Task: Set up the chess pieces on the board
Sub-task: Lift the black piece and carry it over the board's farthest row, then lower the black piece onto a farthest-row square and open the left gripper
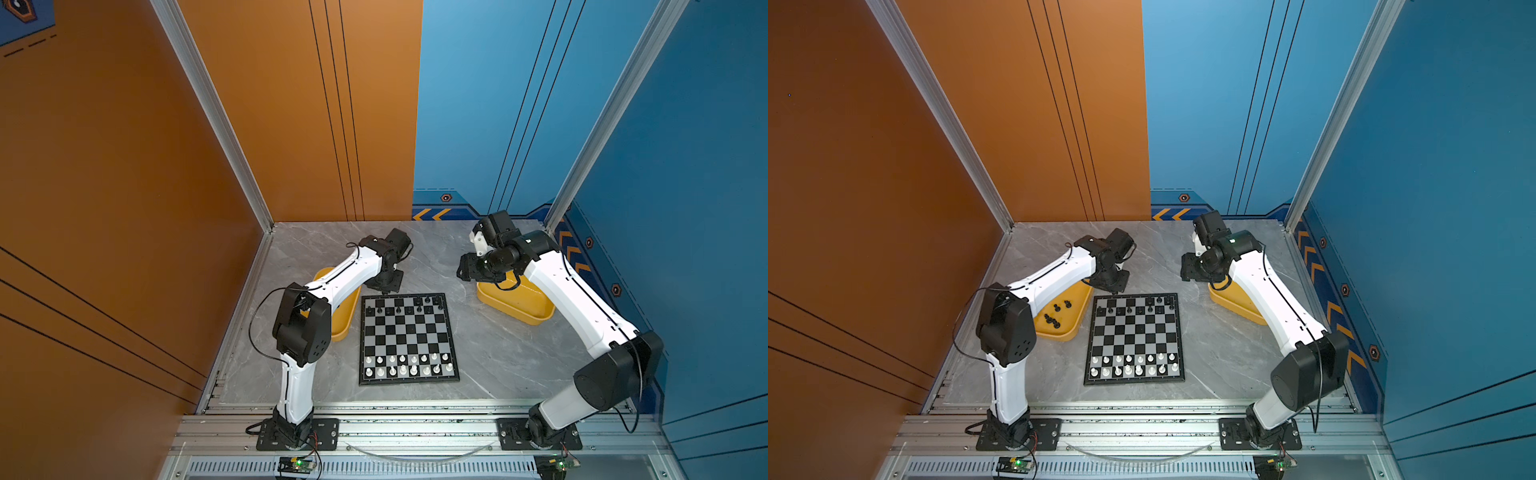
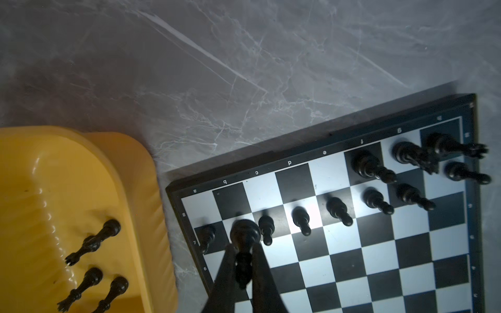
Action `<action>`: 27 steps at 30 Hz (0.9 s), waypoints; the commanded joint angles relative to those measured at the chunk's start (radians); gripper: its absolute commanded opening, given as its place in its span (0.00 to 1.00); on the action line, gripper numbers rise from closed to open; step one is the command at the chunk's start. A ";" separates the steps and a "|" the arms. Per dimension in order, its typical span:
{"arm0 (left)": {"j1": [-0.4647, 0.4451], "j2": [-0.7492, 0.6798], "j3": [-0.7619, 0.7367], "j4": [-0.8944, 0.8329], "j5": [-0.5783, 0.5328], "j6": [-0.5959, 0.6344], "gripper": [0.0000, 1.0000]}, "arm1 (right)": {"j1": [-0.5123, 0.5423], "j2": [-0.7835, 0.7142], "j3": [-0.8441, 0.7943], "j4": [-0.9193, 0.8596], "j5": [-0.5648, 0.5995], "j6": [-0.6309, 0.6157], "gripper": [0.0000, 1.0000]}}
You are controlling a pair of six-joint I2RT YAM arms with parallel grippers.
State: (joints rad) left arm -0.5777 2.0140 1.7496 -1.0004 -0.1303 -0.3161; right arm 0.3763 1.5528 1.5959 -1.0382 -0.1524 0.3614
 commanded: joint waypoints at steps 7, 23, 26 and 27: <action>-0.031 0.064 0.048 -0.029 -0.009 -0.041 0.02 | -0.052 -0.091 -0.072 -0.016 -0.013 -0.033 0.63; -0.032 0.124 0.045 -0.013 -0.015 -0.029 0.02 | -0.087 -0.166 -0.130 -0.020 -0.007 -0.026 0.63; -0.032 0.127 0.046 -0.013 -0.015 -0.026 0.04 | -0.087 -0.171 -0.135 -0.022 -0.006 -0.023 0.63; -0.033 0.128 0.044 -0.012 -0.016 -0.025 0.06 | -0.089 -0.172 -0.134 -0.022 -0.006 -0.022 0.63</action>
State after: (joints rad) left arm -0.6033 2.1277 1.7756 -1.0031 -0.1307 -0.3412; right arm 0.2932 1.4052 1.4738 -1.0401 -0.1562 0.3397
